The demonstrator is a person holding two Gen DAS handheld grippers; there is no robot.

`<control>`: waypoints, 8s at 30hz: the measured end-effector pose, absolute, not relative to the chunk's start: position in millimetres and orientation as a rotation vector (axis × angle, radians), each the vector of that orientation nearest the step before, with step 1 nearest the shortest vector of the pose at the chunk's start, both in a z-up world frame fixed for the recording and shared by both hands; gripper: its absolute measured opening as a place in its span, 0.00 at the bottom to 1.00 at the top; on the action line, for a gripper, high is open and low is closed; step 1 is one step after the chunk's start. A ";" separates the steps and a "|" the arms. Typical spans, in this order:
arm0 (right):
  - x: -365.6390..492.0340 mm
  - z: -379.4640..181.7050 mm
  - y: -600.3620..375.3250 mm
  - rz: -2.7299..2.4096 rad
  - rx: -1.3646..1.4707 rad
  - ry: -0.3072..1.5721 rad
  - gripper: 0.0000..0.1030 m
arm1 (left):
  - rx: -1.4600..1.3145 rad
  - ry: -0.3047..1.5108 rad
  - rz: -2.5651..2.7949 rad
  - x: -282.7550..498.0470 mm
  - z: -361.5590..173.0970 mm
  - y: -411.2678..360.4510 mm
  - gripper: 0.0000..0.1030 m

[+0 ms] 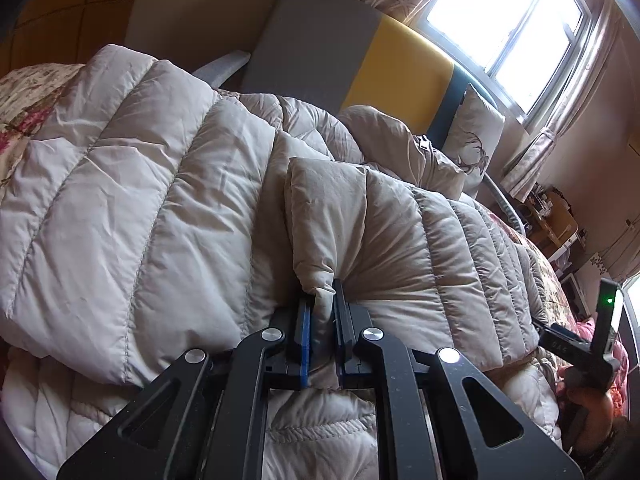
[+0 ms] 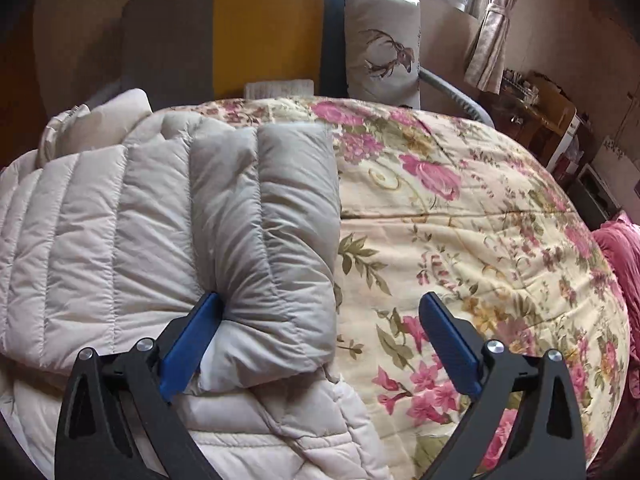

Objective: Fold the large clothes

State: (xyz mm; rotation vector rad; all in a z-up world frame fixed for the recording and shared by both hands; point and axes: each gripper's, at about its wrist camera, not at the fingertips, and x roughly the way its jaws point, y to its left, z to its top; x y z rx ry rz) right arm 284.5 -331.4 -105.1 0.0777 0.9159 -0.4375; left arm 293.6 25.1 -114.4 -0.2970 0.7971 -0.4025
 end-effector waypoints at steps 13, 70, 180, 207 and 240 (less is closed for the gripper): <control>282.8 -105.7 -331.4 -0.442 0.073 0.901 0.97 | -0.110 0.610 -0.308 257.4 -30.7 -9.4 0.38; 288.3 -71.3 -361.9 -0.412 0.232 0.808 0.98 | -0.060 0.787 -0.272 300.5 -86.3 11.6 0.04; -84.1 -54.6 -383.4 0.743 1.406 0.273 0.15 | -0.913 0.608 -1.019 -10.7 -17.5 181.0 0.10; 138.0 -102.9 -413.9 0.286 1.569 0.430 0.27 | -0.654 0.878 -0.640 241.9 -49.6 113.5 0.21; 244.3 -64.4 -315.9 -0.215 0.098 0.909 0.65 | -0.162 0.827 -0.382 273.8 -56.9 25.1 0.86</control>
